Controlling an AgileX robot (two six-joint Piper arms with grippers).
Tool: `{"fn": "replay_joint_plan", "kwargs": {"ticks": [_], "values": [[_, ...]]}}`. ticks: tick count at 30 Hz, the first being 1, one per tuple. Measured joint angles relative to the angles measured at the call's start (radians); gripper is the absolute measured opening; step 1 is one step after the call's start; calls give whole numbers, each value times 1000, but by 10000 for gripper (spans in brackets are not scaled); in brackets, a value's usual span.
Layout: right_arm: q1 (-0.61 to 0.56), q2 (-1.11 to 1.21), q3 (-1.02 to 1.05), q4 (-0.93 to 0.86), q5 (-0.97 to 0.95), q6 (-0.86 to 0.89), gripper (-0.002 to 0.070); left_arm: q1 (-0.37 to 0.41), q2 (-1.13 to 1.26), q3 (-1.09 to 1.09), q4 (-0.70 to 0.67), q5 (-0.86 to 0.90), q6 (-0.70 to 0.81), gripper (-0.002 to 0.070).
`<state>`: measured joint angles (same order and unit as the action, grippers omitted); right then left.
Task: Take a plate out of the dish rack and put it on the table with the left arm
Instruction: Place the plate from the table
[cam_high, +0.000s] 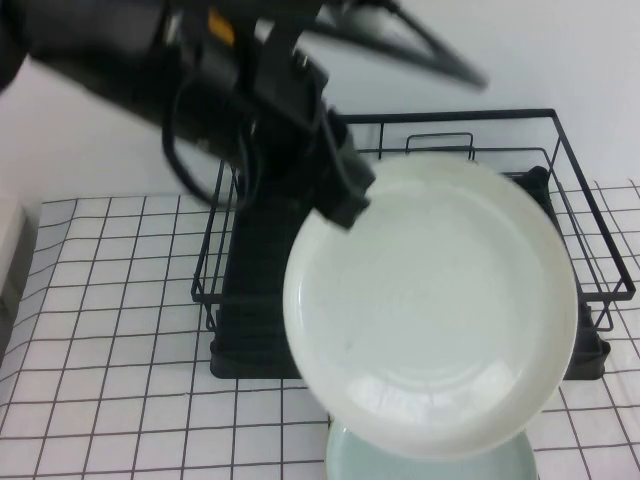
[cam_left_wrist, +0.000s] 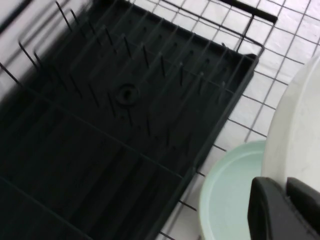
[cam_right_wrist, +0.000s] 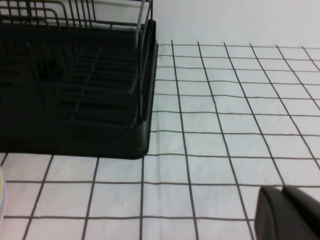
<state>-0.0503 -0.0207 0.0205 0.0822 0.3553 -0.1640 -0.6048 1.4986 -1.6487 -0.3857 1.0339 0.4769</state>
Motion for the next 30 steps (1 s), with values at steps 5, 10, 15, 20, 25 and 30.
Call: {"fn": "replay_joint_plan", "kwargs": {"ticks": [5,10,15,20,25,30], "values": [[0,0,0,0,0,0,-1,0,-110,320,-60,-204,-8,4],[0,0,0,0,0,0,-1,0,-128,543,-184,-369,19,4],[0,0,0,0,0,0,-1,0,-108,628,-262,-468,50,4],[0,0,0,0,0,0,-1,0,-50,635,-328,-491,56,4],[0,0,0,0,0,0,-1,0,23,635,-343,-493,61,4],[0,0,0,0,0,0,-1,0,54,635,-343,-494,66,4]]}}
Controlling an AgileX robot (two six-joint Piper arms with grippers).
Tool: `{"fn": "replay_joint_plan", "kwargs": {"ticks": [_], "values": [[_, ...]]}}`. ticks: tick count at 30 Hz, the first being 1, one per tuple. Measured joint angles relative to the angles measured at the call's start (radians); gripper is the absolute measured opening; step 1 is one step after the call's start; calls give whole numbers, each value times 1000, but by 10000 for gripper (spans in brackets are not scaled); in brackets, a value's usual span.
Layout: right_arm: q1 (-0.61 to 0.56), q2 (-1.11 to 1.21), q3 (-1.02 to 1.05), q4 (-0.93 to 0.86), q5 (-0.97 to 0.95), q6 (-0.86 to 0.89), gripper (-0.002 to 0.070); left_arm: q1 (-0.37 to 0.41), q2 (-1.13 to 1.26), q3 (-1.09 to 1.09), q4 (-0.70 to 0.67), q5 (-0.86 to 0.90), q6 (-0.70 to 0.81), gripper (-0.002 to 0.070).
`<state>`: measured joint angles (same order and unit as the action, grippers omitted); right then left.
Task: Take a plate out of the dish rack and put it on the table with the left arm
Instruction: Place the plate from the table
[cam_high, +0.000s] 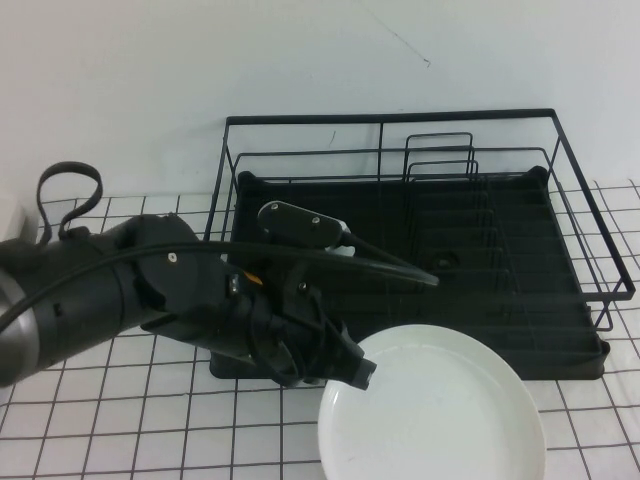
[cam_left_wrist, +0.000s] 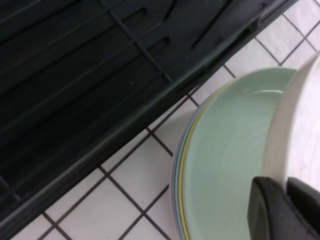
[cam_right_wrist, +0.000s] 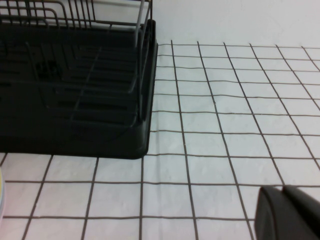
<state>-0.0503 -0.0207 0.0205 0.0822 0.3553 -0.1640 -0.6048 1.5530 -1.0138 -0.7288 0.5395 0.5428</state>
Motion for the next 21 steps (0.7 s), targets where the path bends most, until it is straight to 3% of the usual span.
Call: {"fn": "replay_joint_plan", "kwargs": {"ticks": [21], "values": [[0,0,0,0,0,0,-1,0,117,0,-74,-67,92,4]]}}
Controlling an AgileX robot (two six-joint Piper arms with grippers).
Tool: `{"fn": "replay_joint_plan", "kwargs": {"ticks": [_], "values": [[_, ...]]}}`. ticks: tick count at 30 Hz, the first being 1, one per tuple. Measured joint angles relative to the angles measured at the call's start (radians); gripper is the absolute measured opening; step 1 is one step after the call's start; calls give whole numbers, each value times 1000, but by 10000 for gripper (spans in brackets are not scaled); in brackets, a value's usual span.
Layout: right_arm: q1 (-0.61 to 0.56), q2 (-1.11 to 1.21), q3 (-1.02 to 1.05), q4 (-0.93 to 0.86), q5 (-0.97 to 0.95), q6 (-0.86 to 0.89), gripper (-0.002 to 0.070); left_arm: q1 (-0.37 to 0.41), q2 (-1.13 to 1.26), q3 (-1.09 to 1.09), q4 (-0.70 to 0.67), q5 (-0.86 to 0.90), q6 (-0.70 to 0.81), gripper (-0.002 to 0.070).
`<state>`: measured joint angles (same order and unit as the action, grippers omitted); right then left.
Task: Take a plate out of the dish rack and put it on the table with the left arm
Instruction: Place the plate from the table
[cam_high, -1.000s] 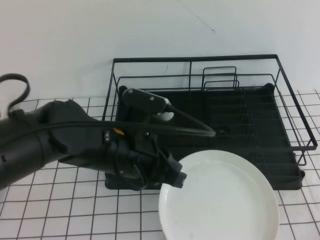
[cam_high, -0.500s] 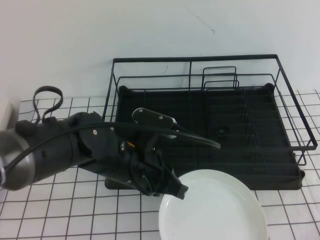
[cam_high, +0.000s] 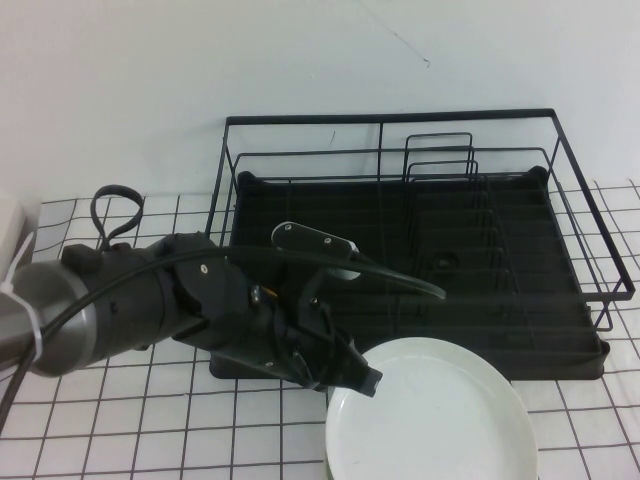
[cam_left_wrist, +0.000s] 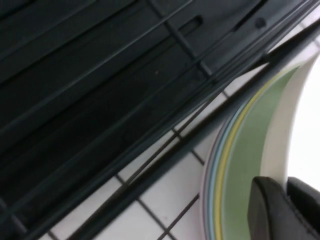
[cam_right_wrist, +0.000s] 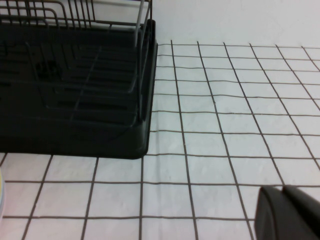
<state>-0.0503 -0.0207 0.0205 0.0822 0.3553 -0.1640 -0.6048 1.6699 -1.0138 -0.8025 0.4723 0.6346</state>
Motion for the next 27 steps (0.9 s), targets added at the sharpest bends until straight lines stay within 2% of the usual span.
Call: {"fn": "replay_joint_plan", "kwargs": {"ticks": [17,20,25,27], "values": [[0,0,0,0,0,0,-1,0,50,0,-51,12,43,15],[0,0,0,0,0,0,-1,0,50,0,-53,16,45,104],[0,0,0,0,0,0,-1,0,50,0,-57,48,57,401],[0,0,0,0,0,0,-1,0,48,0,-57,59,61,478]]}}
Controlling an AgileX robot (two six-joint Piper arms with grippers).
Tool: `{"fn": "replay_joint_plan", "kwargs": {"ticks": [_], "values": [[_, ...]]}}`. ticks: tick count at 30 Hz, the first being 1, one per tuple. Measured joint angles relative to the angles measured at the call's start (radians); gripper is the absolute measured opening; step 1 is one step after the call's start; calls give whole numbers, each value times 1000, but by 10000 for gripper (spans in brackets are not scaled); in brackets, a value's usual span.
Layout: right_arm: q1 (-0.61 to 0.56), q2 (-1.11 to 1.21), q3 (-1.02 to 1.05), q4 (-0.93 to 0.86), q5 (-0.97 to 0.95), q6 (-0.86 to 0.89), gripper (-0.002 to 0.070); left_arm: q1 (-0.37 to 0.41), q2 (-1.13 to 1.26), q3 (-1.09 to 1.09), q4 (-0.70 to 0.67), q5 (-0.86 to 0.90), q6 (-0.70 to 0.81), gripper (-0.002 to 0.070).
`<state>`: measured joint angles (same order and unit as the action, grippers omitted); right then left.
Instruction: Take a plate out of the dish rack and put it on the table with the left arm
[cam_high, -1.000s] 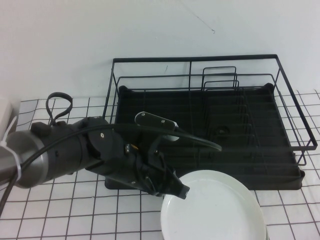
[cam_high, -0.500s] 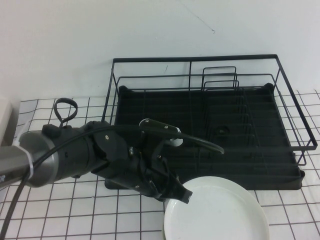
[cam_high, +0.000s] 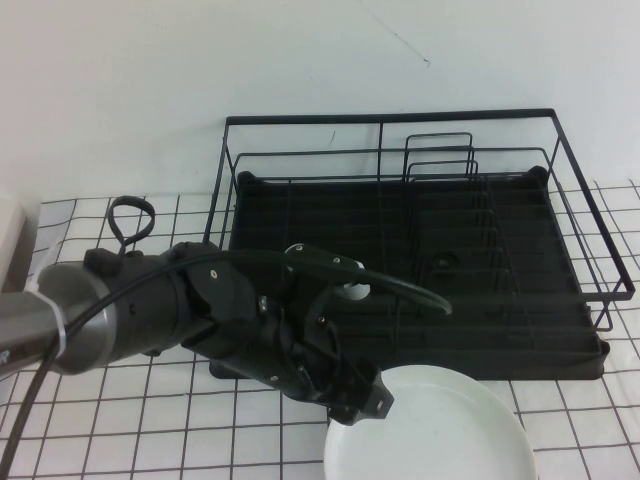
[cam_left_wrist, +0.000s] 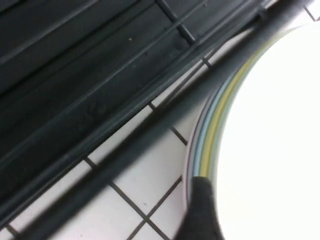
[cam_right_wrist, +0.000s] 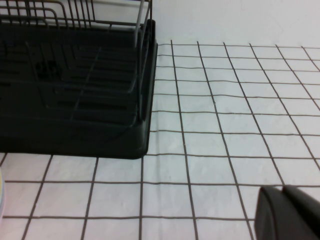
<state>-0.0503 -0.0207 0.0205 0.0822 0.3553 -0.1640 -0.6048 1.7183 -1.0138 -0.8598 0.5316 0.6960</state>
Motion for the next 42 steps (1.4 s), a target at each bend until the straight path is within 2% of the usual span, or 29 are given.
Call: {"fn": "replay_joint_plan", "kwargs": {"ticks": [4,8,11,15,18,24,34,42], "values": [[0,0,0,0,0,0,-1,0,-34,0,7,4,0,496],[0,0,0,0,0,0,-1,0,-129,0,43,-6,0,428],[0,0,0,0,0,0,-1,0,-195,0,60,-1,0,323],[0,0,0,0,0,0,-1,0,-278,0,67,37,2,90],[0,0,0,0,0,0,-1,0,-346,0,72,54,2,25],[0,0,0,0,0,0,-1,0,-530,83,74,-2,30,3],[0,0,0,0,0,0,-1,0,-1008,442,74,-247,46,1],[0,0,0,0,0,0,-1,0,-1190,610,71,-255,46,1]]}}
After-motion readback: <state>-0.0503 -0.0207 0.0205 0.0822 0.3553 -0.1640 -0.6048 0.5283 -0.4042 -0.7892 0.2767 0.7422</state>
